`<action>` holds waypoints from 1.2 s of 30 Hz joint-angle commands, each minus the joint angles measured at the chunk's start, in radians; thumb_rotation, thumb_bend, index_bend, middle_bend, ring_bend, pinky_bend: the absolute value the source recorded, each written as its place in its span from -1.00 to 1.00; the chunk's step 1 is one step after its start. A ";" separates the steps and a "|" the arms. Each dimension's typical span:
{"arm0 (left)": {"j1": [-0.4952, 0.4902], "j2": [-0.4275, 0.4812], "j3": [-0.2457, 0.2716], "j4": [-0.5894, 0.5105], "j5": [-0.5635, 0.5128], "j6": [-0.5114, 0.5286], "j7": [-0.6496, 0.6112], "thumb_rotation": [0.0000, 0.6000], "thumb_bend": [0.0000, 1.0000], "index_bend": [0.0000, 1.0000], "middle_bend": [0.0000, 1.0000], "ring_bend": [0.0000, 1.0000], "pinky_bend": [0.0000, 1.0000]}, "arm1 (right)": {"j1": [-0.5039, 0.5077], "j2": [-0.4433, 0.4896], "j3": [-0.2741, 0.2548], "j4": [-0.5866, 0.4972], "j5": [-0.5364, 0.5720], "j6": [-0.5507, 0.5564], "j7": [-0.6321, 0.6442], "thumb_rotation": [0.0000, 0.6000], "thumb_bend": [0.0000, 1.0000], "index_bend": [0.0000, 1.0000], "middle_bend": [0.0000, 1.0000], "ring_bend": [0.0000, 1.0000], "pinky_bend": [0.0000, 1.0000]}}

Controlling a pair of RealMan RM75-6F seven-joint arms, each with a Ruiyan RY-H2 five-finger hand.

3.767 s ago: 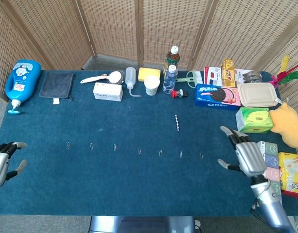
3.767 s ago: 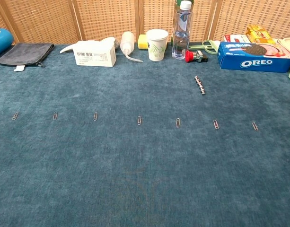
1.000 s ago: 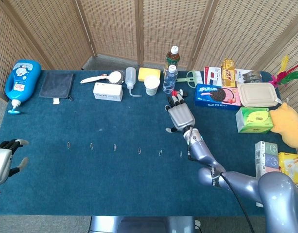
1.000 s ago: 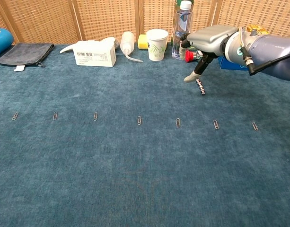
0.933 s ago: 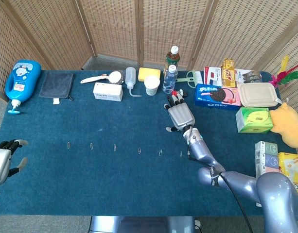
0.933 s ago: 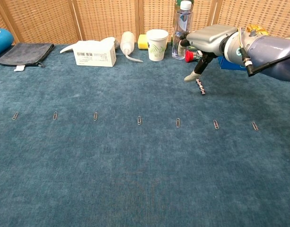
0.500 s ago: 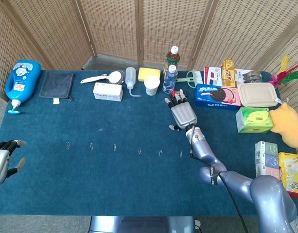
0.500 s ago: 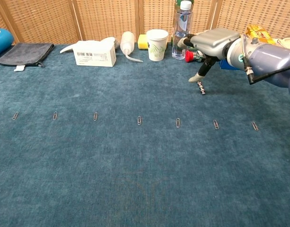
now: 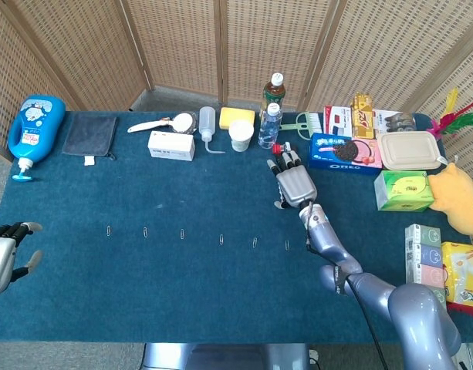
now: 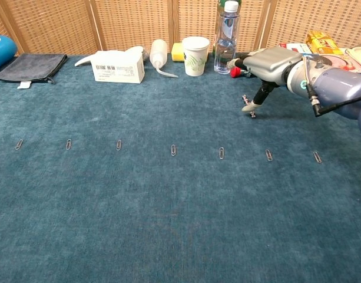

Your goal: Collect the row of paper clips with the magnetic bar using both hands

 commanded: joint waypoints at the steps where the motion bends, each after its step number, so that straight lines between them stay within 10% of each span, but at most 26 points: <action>1: -0.001 -0.002 0.000 0.000 0.000 -0.002 0.000 1.00 0.01 -0.30 -0.17 -0.16 -0.04 | -0.009 -0.014 -0.002 0.029 -0.016 -0.008 0.013 0.43 -0.59 -1.00 -1.00 -1.00 -0.99; 36: -0.001 -0.008 0.001 0.006 0.001 -0.003 -0.002 1.00 0.01 -0.30 -0.17 -0.16 -0.04 | -0.032 -0.085 0.041 0.302 -0.108 -0.047 0.108 0.43 -0.59 -1.00 -1.00 -1.00 -0.99</action>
